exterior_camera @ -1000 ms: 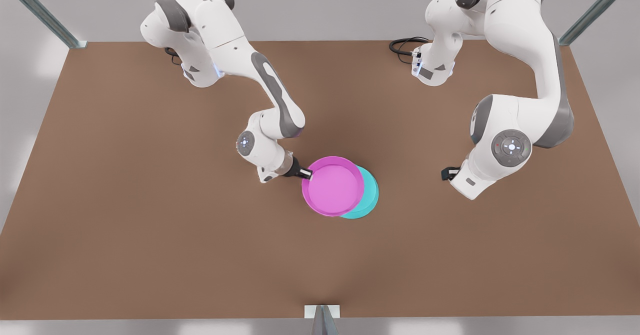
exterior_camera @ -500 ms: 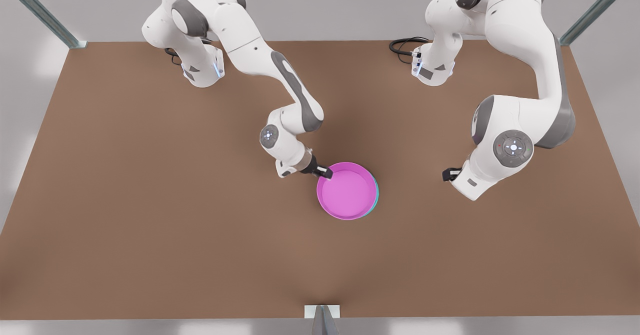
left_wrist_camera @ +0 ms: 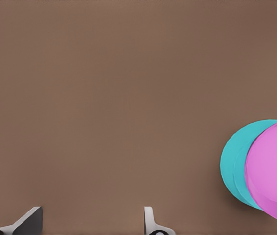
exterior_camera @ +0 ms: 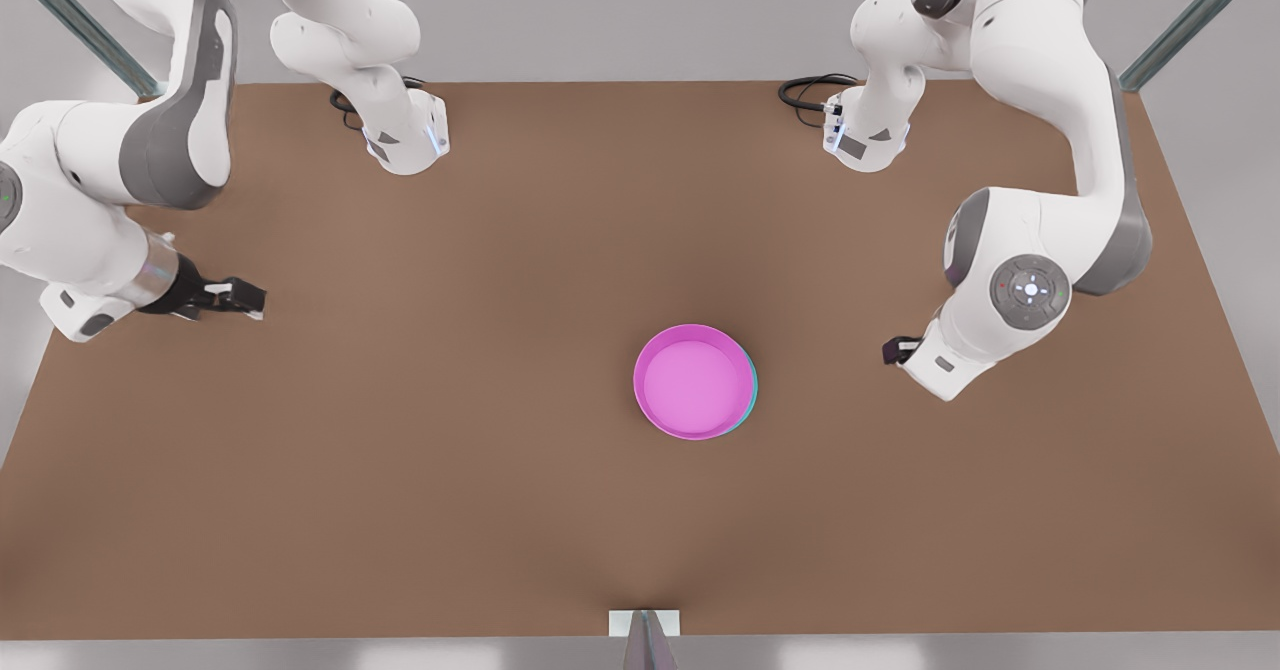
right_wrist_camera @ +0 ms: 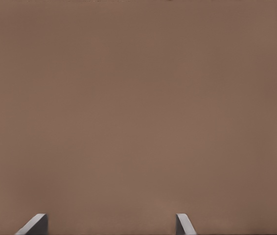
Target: Flip the blue plate over with the left arm, and stack the pink plate on top of the blue plate with the right arm
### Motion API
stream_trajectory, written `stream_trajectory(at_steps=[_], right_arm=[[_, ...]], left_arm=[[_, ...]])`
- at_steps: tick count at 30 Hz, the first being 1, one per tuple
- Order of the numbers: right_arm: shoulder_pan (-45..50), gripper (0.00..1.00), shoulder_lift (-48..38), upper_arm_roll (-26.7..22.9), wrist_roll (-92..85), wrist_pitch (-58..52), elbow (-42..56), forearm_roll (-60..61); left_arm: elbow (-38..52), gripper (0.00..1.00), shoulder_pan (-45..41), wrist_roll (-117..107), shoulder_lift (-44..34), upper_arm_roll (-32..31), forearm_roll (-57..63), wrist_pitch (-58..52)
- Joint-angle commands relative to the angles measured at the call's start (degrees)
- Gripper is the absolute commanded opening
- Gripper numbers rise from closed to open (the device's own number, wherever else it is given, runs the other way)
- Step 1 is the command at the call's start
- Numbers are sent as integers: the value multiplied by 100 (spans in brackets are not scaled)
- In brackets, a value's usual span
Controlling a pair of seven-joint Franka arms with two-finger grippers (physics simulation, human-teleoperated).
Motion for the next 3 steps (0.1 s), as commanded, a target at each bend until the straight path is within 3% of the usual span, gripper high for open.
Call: stream_trajectory(at_steps=[1,3], right_arm=[[-7,100,2,9,6,0,11,0],[-455,100,28,501,6,-53,28,-307]], left_arm=[[9,100,-3,0,-9,0,-5,-1],[62,100,-3,9,8,0,3,-18]])
